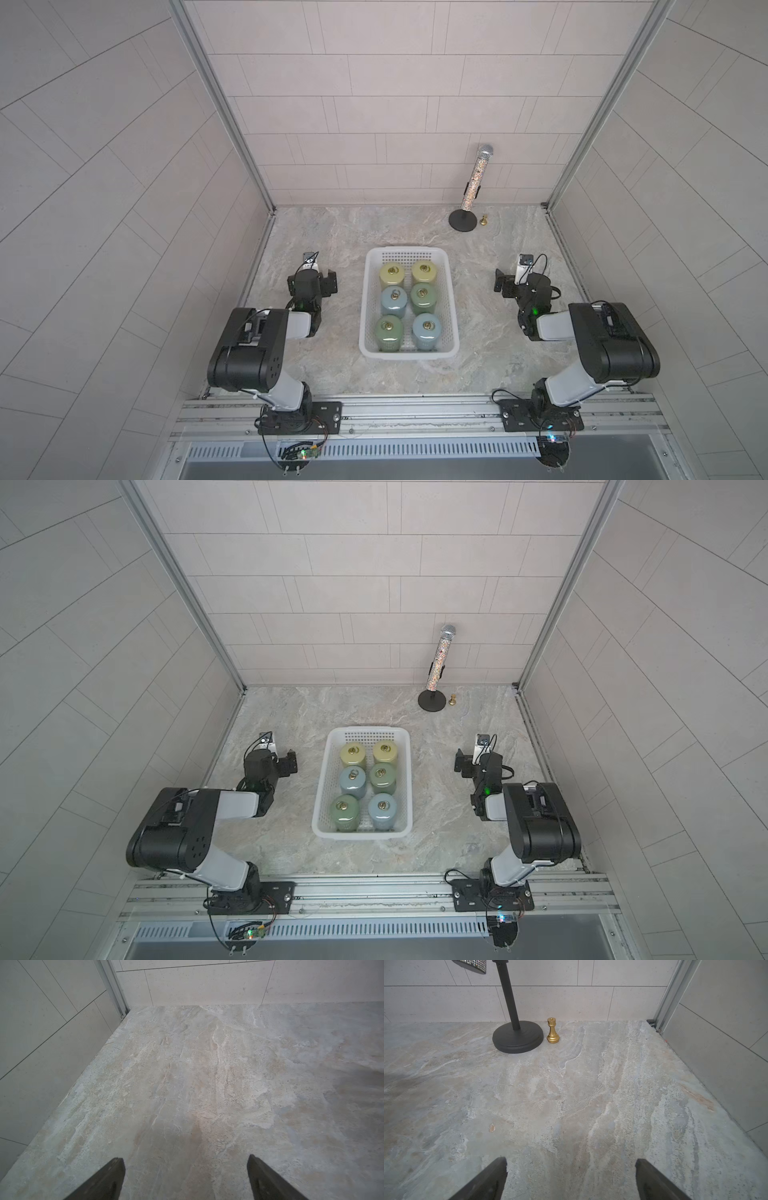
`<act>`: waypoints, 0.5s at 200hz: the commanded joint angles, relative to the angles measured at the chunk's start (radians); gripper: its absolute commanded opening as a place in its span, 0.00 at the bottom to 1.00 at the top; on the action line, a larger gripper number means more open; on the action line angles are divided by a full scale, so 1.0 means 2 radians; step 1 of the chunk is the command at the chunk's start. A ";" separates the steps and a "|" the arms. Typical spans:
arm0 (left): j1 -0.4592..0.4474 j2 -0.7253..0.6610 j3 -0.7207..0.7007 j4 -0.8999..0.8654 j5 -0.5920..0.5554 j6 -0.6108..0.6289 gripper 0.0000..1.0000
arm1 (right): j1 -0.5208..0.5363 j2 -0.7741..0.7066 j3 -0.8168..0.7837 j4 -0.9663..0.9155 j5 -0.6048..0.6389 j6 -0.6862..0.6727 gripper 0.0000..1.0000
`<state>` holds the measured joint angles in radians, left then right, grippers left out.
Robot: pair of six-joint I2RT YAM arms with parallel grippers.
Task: Take the tea canister out of the basket
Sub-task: Pick up the tea canister from the basket.
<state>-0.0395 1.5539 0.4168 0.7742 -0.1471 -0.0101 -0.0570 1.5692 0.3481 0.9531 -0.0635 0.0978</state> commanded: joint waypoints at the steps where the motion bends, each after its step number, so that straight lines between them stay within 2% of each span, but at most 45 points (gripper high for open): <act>1: 0.001 -0.002 0.005 0.013 -0.005 -0.001 1.00 | 0.002 -0.002 0.009 -0.003 -0.001 0.000 1.00; 100: 0.001 0.000 0.006 0.016 -0.005 -0.002 1.00 | 0.002 -0.003 0.009 -0.004 0.000 0.000 1.00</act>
<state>-0.0395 1.5539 0.4168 0.7780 -0.1474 -0.0101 -0.0570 1.5692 0.3500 0.9527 -0.0635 0.0978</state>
